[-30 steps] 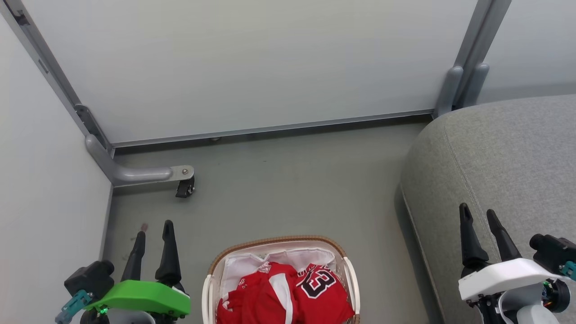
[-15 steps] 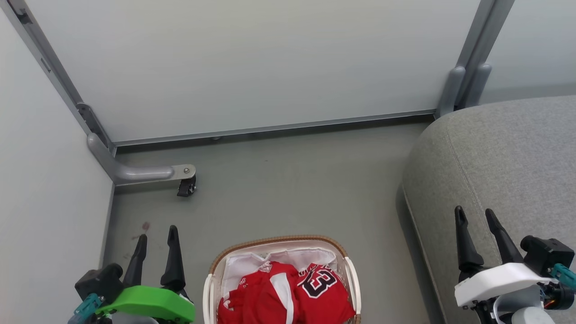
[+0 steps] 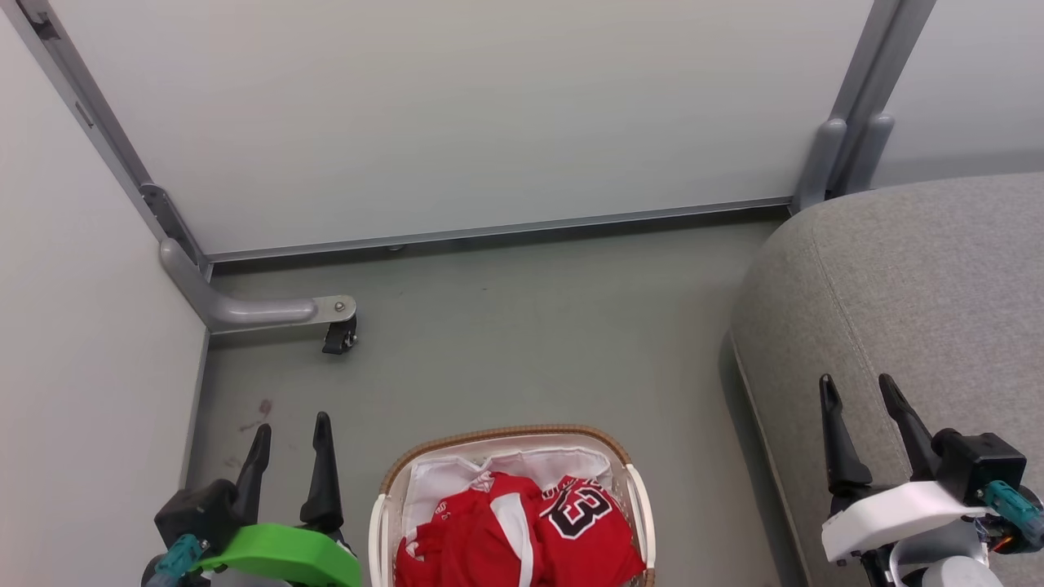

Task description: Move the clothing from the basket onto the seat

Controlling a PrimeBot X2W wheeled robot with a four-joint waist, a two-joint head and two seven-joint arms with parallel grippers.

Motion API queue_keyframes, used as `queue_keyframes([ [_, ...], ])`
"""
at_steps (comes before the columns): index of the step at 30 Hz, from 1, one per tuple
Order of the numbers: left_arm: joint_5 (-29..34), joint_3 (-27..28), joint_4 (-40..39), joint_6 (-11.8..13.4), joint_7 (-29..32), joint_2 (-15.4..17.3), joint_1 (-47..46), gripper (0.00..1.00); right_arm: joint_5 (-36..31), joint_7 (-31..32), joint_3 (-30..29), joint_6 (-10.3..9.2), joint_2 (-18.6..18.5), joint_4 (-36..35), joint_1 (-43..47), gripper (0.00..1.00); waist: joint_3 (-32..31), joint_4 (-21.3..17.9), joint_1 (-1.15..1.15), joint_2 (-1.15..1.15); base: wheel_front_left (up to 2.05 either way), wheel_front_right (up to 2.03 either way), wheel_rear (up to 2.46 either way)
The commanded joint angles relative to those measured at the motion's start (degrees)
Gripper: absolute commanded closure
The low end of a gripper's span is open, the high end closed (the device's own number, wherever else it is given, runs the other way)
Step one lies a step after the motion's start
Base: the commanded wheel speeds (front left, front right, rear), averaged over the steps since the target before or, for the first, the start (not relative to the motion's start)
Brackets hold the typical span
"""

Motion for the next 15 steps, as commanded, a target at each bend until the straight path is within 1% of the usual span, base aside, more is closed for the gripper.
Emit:
queue_keyframes([
  [1,1.27,-0.06,-0.07,0.06,-0.51,0.41,0.44,0.00,-1.31,-0.46,-0.06,0.02,-0.35,-0.34,0.49,0.00,0.01,0.04,0.00,0.00,0.00,0.00,0.00],
  [15,6.20,-0.61,1.34,0.13,-2.01,0.46,0.66,0.00,-7.37,-1.94,0.17,0.02,-0.44,-0.08,0.79,0.00,0.25,0.34,0.00,0.00,0.00,0.00,0.00],
])
